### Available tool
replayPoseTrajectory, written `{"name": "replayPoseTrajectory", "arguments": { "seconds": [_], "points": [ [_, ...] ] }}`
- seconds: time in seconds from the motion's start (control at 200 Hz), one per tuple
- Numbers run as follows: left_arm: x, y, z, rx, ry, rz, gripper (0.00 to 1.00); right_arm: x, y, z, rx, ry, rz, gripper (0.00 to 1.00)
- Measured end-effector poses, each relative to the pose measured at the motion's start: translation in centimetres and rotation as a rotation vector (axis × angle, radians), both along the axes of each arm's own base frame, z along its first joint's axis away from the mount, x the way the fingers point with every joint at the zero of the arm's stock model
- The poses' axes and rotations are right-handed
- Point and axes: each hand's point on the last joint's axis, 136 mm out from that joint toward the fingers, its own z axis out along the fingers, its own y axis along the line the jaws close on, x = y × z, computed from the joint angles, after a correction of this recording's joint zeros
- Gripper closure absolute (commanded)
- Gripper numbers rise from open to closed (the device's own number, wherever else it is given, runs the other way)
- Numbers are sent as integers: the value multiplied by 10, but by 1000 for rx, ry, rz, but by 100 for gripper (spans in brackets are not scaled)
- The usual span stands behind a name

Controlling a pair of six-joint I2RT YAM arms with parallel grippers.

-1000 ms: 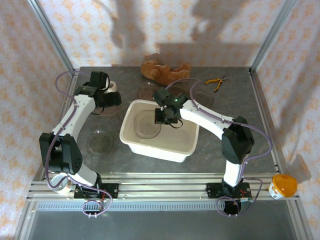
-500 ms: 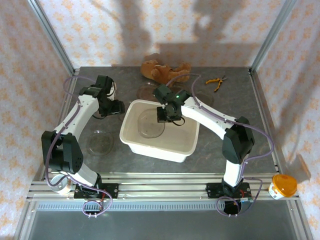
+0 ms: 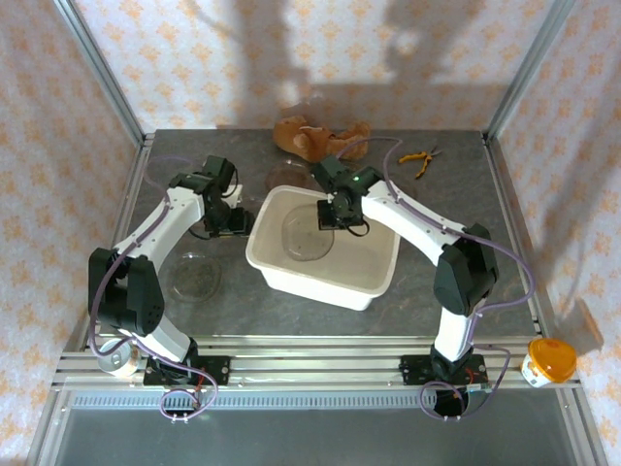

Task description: Place the plates into the plastic bin on the countertop

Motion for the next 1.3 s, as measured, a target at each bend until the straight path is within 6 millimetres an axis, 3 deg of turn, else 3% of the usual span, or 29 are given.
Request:
{"name": "replayPoseTrajectory", "arguments": {
  "seconds": [0.245, 0.435, 0.565, 0.981, 1.151, 1.296],
  "points": [
    [-12, -9, -10, -33, 44, -17, 43, 1, -1, 5, -4, -5, 16, 100],
    [-16, -22, -9, -74, 56, -39, 43, -3, -5, 6, -7, 2, 13, 100],
    [-14, -20, -7, -50, 44, -37, 40, -9, -8, 9, 7, 12, -1, 100],
    [47, 25, 39, 48, -199, 134, 37, -53, 17, 7, 80, 107, -22, 100],
    [66, 29, 53, 50, -255, 156, 36, -60, 18, -5, 105, 148, -75, 100],
    [72, 31, 53, 48, -269, 165, 36, -61, 21, -9, 129, 165, -108, 100]
  ]
}}
